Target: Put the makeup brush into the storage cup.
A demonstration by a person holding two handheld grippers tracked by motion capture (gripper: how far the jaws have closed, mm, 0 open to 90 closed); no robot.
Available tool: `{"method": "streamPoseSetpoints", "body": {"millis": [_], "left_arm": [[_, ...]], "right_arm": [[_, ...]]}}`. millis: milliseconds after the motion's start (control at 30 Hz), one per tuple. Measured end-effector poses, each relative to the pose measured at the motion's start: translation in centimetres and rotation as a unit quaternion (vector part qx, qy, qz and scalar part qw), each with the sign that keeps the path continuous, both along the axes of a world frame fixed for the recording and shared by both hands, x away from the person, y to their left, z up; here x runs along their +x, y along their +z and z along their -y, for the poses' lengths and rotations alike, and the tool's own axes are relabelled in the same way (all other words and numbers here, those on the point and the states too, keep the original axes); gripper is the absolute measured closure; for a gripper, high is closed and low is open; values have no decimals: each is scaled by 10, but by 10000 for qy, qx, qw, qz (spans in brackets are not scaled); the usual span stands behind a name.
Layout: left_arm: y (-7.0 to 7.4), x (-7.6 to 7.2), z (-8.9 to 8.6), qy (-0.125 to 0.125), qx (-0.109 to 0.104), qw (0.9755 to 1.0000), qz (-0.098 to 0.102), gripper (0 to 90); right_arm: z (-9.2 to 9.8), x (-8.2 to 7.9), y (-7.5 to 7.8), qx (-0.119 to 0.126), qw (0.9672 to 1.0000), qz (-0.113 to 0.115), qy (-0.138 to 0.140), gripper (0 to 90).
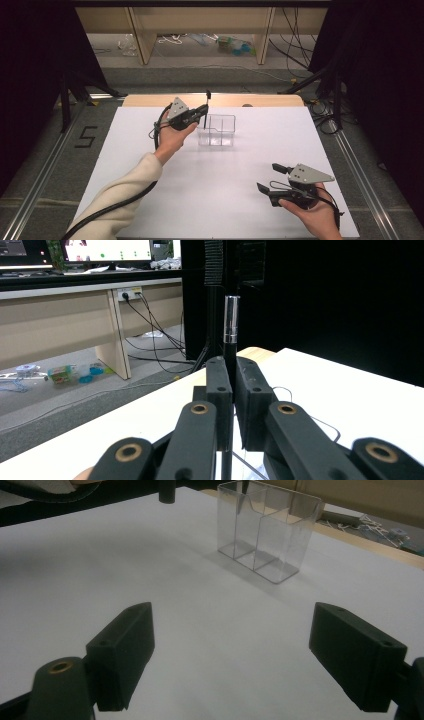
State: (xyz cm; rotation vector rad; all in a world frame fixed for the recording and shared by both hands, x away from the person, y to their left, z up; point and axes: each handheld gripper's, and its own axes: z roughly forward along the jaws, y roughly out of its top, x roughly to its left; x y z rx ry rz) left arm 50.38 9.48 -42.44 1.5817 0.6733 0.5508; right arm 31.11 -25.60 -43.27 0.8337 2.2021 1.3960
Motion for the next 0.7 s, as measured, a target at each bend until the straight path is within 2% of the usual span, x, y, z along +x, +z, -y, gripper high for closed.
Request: {"method": "streamPoseSetpoints", "body": {"millis": [67, 100, 200, 233, 267, 700], "left_arm": [[-1, 0, 0, -3, 16, 10000, -1, 856], [-1, 0, 0, 0, 22, 10000, -1, 856], [-2, 0, 0, 12, 30, 10000, -2, 856], [-2, 0, 0, 21, 18, 10000, -33, 856], [-3, 1, -1, 22, 22, 10000, -27, 856], [-5, 0, -1, 44, 45, 9999, -86, 855]], "right_arm": [[0, 0, 0, 7, 10000, 1, -1, 195], [1, -1, 1, -70, 10000, -40, -25, 195], [0, 0, 0, 3, 10000, -1, 1, 195], [1, -1, 1, -75, 10000, -39, -25, 195], [0, 0, 0, 3, 10000, -5, 2, 195], [0, 0, 0, 2, 10000, 2, 6, 194]]}}
